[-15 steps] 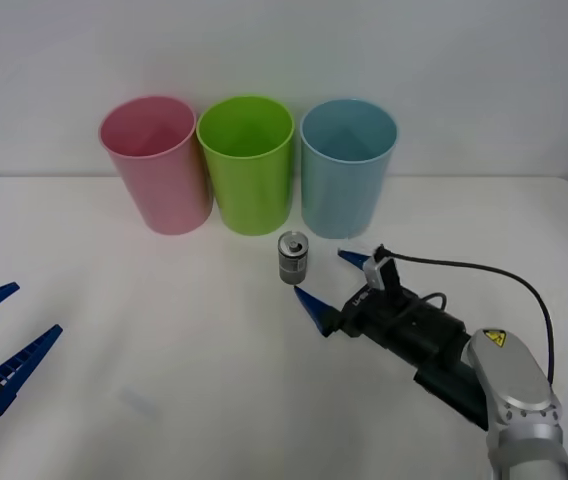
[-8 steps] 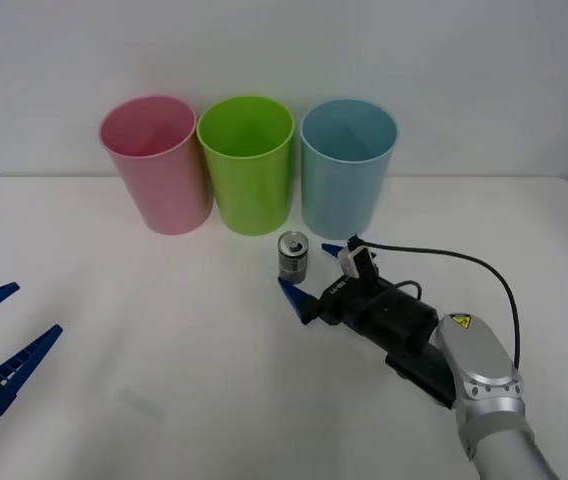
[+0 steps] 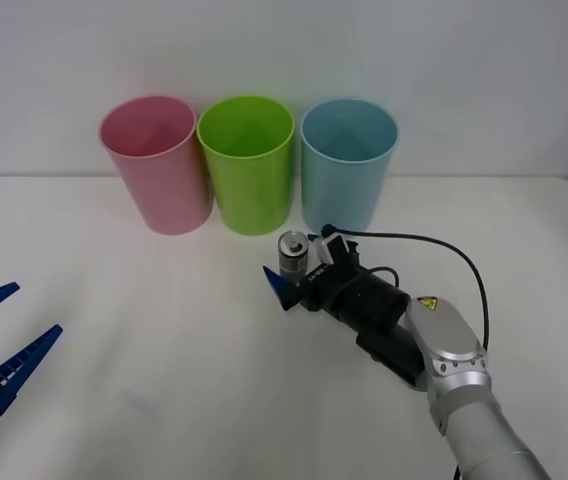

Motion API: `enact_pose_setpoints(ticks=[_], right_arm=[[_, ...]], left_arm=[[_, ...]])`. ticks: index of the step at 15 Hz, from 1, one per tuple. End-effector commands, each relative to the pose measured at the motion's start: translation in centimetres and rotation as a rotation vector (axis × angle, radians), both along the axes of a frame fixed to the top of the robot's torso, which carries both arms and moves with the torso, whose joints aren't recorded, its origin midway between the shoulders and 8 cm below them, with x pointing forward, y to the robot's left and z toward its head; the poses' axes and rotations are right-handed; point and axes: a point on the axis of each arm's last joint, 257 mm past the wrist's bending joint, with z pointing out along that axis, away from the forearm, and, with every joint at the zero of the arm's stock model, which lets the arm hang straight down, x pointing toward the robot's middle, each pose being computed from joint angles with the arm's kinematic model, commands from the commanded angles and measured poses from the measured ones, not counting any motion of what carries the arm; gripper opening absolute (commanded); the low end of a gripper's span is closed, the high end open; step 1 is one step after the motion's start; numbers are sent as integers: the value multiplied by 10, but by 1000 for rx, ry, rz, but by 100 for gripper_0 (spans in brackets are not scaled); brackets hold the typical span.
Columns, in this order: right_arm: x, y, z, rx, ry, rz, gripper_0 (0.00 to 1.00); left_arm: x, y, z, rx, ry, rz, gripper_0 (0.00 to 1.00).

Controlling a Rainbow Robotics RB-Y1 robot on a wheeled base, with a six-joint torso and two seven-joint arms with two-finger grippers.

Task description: Grasp the object on the table and drop it into the matching bin: aluminum can to the light blue bin, PET bottle to the pink bin.

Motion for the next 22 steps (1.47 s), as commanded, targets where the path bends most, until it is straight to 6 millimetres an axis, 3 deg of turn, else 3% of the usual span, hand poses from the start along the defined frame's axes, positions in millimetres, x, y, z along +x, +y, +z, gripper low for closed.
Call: enact_pose_setpoints(ticks=[1,5,6,7,18,22], right_arm=[[1,0,0,-7,-3,-5,100],[2,-1,-1,-11,-4,-11,100],[2,-1,-2,-11,-3,-13,30],[2,-1,-1,-10,-4,-12,2],[-1,3,3,27,3,0,0],[-9,-15,14,43,-28,2,0]], left_arm=[[0,0,0,0,0,0,100],[0,0,0,0,0,0,100],[0,0,0,0,0,0,100],[0,0,0,0,0,0,100],[0,0,0,0,0,0,100],[0,0,0,0,0,0,100]])
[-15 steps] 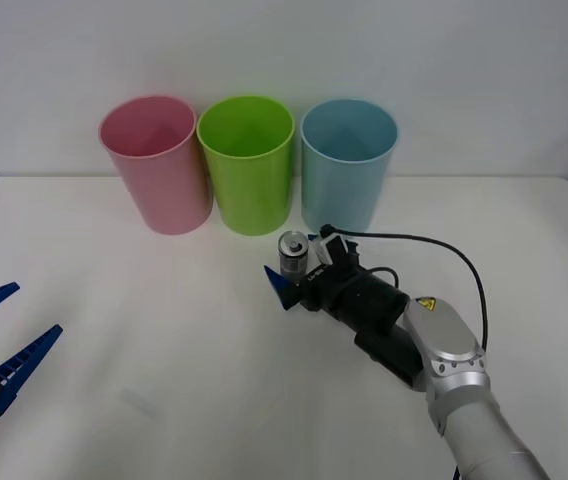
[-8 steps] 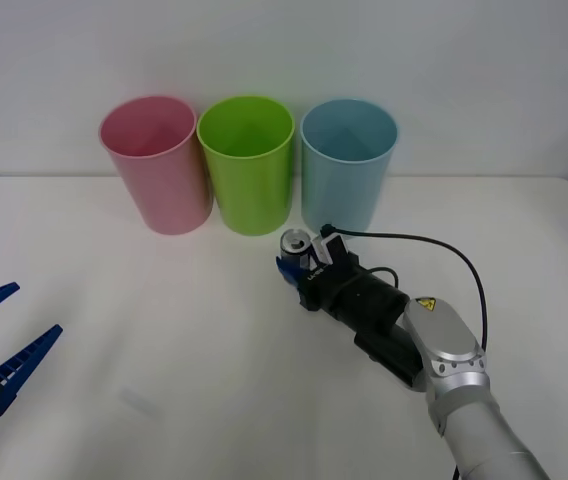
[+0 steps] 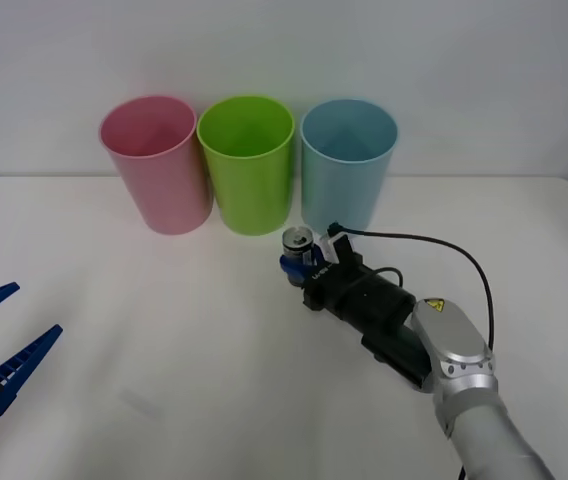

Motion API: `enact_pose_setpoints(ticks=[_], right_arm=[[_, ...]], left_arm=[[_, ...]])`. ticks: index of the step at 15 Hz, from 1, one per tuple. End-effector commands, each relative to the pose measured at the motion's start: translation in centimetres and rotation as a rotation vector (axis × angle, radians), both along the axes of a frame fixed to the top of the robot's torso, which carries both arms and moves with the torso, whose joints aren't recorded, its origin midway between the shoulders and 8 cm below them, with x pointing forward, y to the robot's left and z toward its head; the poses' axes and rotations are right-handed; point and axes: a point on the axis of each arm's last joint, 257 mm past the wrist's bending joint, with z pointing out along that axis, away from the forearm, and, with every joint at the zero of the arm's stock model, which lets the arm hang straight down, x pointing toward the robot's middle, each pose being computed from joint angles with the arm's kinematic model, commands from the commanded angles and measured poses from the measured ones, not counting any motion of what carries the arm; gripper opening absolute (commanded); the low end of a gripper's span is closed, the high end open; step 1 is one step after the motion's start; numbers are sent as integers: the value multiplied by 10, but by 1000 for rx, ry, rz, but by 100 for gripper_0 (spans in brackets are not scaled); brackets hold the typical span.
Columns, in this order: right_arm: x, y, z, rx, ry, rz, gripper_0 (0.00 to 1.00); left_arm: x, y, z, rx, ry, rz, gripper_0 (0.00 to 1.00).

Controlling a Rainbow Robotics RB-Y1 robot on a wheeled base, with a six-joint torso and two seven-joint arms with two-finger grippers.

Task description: Grasp the object on the table and drop it into the matching bin: aluminum can to the light blue bin, PET bottle to the pink bin.

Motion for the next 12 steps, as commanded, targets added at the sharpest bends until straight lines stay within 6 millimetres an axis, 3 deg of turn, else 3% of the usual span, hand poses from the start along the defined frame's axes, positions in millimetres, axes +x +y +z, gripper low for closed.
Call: enact_pose_setpoints(ticks=[1,8,12], right_arm=[[-9,-18,10,6,-33,-8,0],[-44,-59,55,67,-118,-21,0],[-65,-77,94,150,-128,-28,0]], left_arm=[[0,0,0,0,0,0,100],[0,0,0,0,0,0,100],[0,0,0,0,0,0,100]])
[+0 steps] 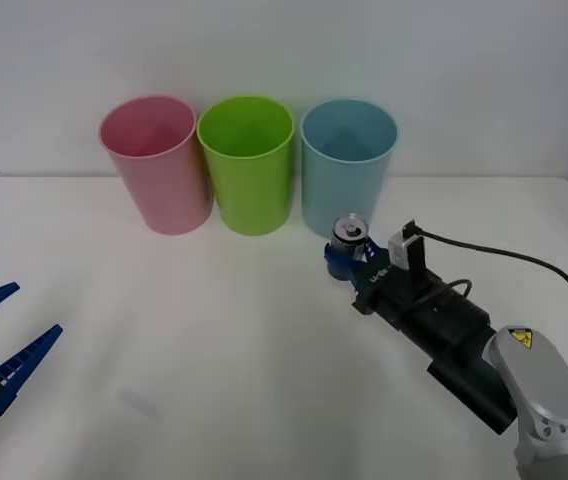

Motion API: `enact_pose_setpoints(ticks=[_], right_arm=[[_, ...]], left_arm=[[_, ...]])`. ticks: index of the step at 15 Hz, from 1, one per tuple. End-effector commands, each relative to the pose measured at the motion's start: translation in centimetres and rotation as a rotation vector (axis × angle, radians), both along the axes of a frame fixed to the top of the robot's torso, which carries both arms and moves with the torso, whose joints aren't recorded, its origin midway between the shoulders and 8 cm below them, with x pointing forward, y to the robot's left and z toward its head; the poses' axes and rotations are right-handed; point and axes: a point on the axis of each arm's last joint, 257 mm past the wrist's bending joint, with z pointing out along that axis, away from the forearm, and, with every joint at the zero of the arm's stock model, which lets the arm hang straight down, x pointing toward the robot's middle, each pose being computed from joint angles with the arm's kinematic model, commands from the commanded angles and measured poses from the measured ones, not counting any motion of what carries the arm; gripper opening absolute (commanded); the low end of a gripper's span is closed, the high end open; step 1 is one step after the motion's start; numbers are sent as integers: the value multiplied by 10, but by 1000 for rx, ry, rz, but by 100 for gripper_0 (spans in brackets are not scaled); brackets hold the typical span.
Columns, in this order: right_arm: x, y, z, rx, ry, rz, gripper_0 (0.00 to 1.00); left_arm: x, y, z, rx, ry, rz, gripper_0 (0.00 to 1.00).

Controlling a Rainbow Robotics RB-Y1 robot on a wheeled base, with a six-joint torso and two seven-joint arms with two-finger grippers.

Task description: Grasp the object on the table and drop it into the matching bin: aluminum can to the light blue bin, PET bottle to the pink bin.

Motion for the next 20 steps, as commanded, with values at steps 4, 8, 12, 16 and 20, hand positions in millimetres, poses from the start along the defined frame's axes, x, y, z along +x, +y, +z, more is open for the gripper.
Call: enact_pose_setpoints(ticks=[4,8,12,16,20], right_arm=[[-32,-28,60,112,-16,-8,0],[-45,-40,102,174,-44,-19,0],[-50,-44,143,225,-78,-9,0],[-35,-50,176,227,-120,-20,0],[-6,-55,203,239,-148,-27,0]], left_arm=[[0,0,0,0,0,0,100],[0,0,0,0,0,0,100],[0,0,0,0,0,0,100],[0,0,0,0,0,0,100],[0,0,0,0,0,0,100]])
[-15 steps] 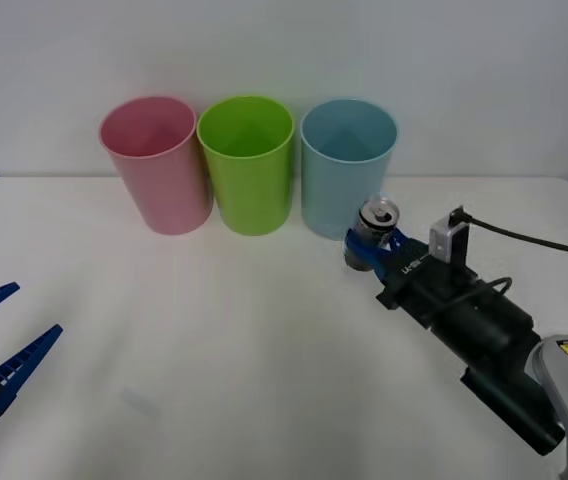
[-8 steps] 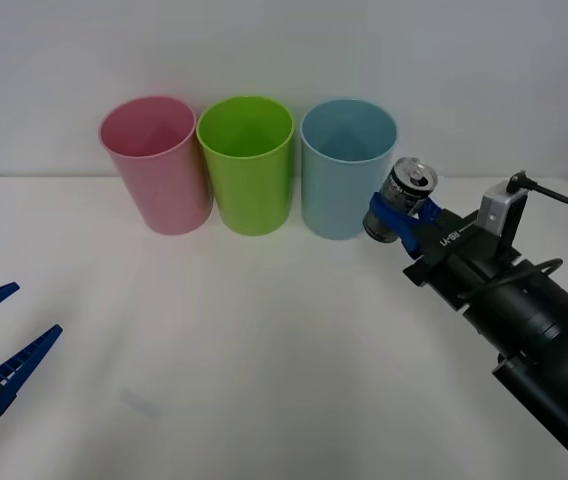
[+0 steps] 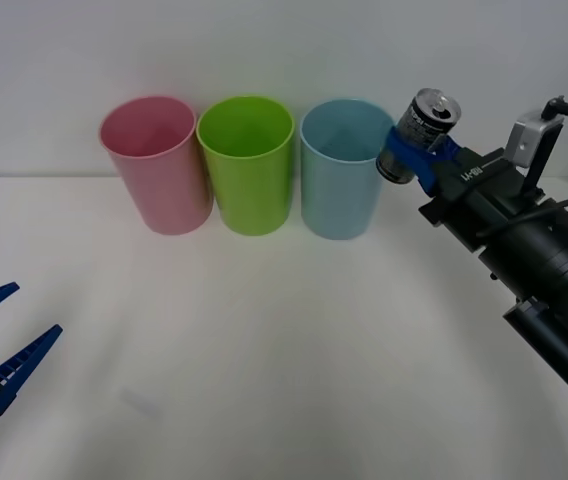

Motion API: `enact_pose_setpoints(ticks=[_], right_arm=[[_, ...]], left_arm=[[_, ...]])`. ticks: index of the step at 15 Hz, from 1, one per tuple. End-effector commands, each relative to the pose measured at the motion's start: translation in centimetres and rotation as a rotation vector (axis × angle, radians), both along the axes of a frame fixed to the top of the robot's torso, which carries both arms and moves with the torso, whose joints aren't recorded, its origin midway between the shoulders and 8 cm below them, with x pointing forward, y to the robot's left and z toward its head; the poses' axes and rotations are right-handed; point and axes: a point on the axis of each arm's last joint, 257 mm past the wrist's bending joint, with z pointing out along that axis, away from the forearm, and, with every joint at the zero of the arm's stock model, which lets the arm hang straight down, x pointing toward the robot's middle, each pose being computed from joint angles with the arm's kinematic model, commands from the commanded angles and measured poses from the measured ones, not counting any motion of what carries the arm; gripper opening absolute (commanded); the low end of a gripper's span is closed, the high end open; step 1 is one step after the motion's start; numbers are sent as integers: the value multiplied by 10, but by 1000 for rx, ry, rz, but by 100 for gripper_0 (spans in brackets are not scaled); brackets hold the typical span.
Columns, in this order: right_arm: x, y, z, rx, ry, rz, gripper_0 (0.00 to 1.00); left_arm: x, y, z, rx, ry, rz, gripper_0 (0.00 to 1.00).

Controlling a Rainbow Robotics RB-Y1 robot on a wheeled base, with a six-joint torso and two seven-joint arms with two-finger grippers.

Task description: Grasp the object on the table and drop it into the matching bin: aluminum can to the light blue bin, PET bottle to the pink bin.

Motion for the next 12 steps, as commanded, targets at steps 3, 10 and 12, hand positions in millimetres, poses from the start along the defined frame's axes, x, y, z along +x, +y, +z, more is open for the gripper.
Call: enact_pose_setpoints(ticks=[3,10,12], right_arm=[[44,-2,16,-23,-19,-24,0],[110,2,17,-31,7,-111,0],[131,10,15,-35,25,-130,0]], left_arm=[[0,0,0,0,0,0,100],[0,0,0,0,0,0,100],[0,0,0,0,0,0,100]])
